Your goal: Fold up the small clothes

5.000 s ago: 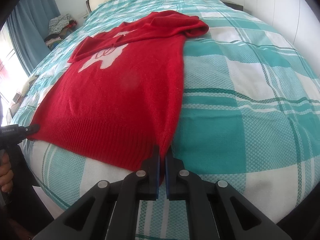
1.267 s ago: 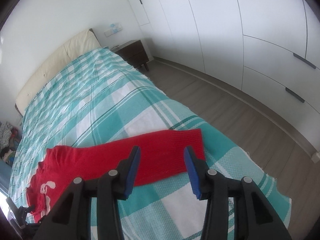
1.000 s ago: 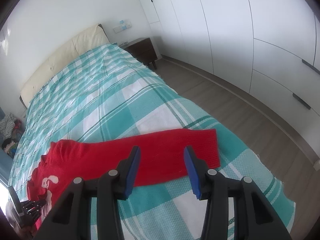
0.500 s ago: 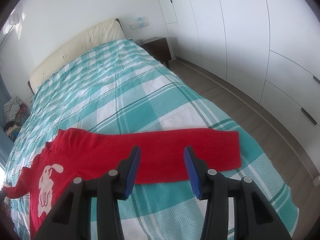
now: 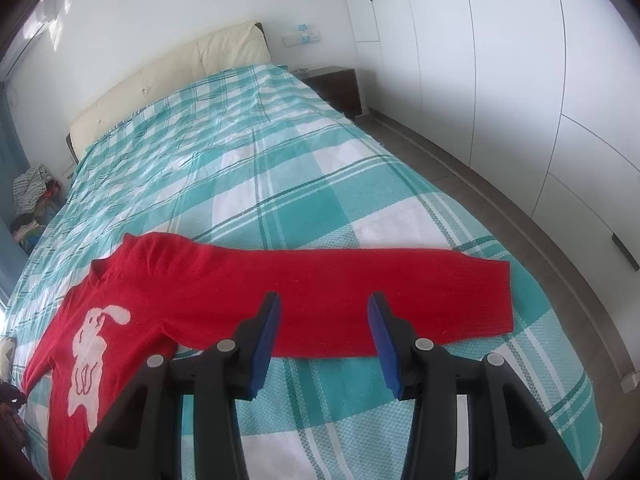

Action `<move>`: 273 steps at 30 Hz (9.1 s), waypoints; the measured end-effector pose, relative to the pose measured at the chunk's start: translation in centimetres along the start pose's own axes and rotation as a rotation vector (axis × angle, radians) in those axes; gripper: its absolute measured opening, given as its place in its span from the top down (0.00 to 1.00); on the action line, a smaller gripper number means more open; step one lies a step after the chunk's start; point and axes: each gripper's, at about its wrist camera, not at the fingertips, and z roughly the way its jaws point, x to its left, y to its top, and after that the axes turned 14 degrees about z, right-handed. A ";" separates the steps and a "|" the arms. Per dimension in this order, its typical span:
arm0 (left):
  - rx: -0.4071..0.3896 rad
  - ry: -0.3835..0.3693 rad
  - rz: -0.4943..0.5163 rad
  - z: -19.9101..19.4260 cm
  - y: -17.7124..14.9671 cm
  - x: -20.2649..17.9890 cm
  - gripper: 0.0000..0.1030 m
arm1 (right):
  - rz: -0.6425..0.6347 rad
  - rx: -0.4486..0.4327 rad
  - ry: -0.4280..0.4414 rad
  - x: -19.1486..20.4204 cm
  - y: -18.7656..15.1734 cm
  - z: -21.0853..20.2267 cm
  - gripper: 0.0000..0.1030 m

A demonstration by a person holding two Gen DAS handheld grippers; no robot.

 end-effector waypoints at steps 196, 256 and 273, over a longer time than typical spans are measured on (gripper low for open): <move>-0.193 -0.335 0.626 -3.4 -6.0 -14.7 0.00 | 0.911 0.040 0.306 -18.0 -2.7 2.5 0.16; -0.197 -0.313 0.635 -3.5 -6.2 -15.0 0.00 | -0.189 0.319 0.696 34.0 -8.4 6.4 0.95; -0.199 -0.309 0.636 -3.5 -6.2 -14.9 0.00 | -0.013 0.512 0.377 16.7 -9.1 15.1 0.37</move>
